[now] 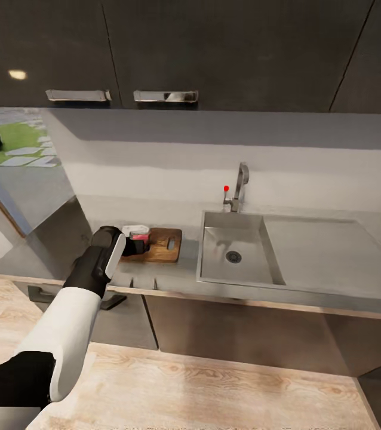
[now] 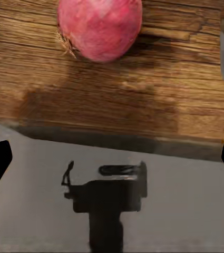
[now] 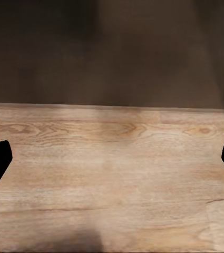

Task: In the kitchen, take the Vidalia onion out of the sink, dice it on the chopping board with the paring knife, put the diced onion into the bowl on the countertop, then place both the paring knife and the chopping board into the sink.

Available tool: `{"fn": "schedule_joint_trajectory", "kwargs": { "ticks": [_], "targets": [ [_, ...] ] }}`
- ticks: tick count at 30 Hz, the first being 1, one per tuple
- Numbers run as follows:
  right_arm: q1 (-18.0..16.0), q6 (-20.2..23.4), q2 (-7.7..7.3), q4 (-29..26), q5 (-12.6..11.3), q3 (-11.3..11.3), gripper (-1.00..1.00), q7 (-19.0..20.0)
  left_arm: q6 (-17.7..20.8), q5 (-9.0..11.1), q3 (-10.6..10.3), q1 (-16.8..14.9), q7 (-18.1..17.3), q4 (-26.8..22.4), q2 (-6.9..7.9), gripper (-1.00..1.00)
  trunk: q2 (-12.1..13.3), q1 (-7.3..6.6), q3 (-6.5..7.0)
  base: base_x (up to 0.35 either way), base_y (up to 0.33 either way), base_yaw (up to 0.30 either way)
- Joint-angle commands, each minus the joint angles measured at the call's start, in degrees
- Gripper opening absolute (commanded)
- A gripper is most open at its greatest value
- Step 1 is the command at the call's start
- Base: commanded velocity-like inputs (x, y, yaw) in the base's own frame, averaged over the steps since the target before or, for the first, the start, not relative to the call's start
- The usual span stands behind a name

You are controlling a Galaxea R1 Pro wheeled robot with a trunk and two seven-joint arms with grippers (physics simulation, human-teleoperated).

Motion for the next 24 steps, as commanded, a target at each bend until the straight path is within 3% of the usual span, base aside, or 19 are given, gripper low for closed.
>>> {"fn": "schedule_joint_trajectory", "kwargs": {
  "ticks": [1, 10, 24],
  "targets": [
    [-0.04, -0.16, -0.02, 0.04, 0.61, -0.45, 1.00, -0.22, 0.21, 0.53, -0.03, -0.02, 0.50, -0.08, 0.00, 1.00, -0.12, 0.00, -0.02, -0.331, 0.000, 0.000],
    [-0.04, -0.16, 0.09, 0.04, 0.61, -0.45, 1.00, -0.22, 0.21, 0.53, -0.04, -0.06, 0.50, -0.19, -0.02, 1.00, -0.12, 0.00, 0.21, -0.085, 0.000, -0.016],
    [-0.04, -0.16, 0.09, 0.04, 0.61, -0.45, 1.00, -0.22, 0.21, 0.53, -0.12, -0.01, 0.50, -0.25, -0.02, 1.00, -0.12, 0.00, 0.61, -0.001, 0.000, -0.241]
  ]
}}
